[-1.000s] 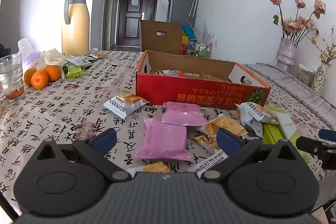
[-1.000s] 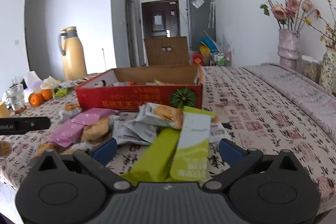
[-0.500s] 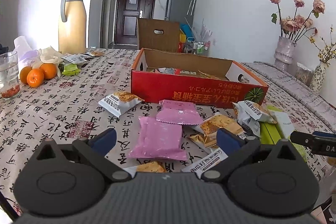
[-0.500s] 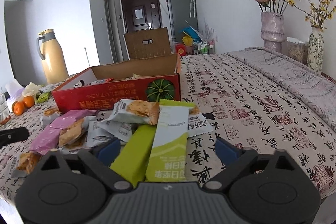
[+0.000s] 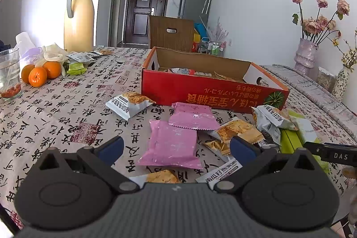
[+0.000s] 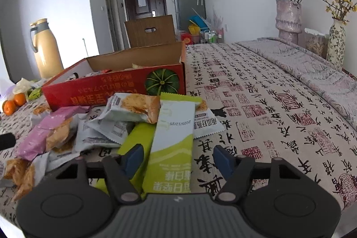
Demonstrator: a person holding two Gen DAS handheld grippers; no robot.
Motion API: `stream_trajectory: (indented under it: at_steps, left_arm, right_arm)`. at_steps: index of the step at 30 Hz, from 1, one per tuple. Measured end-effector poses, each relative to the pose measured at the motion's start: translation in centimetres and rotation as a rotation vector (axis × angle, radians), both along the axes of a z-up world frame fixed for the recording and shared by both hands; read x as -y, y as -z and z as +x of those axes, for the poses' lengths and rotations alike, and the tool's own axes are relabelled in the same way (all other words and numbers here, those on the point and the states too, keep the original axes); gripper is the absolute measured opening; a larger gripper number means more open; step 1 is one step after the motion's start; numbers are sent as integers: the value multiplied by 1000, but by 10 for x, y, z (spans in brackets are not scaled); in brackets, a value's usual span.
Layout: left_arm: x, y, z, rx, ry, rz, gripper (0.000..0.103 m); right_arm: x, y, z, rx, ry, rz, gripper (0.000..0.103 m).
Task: Organize snacks
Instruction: 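Grasp the green-and-white bar packet with the right tool while the left tool grasps a cookie packet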
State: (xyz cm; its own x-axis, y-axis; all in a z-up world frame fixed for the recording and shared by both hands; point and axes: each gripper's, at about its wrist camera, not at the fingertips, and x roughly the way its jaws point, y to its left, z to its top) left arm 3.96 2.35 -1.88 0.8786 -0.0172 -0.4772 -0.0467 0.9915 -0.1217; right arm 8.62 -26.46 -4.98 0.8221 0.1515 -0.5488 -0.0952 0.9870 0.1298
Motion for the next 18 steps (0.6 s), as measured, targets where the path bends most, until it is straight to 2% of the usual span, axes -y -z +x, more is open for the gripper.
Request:
stream_trajectory:
  at_steps: [6,11,18]
  left_arm:
    - [-1,1,-1,0,-2,-3,103]
    - [-2,0,-2,-1,-7,-5,103]
    - [-2,0,-2,-2,-6,-6,103]
  right_arm:
    - [2,-2,7,-11,13,7,60]
    - [2,5,14,-62,39,-5,54]
    - [0,8,19,-47,50,-39,49]
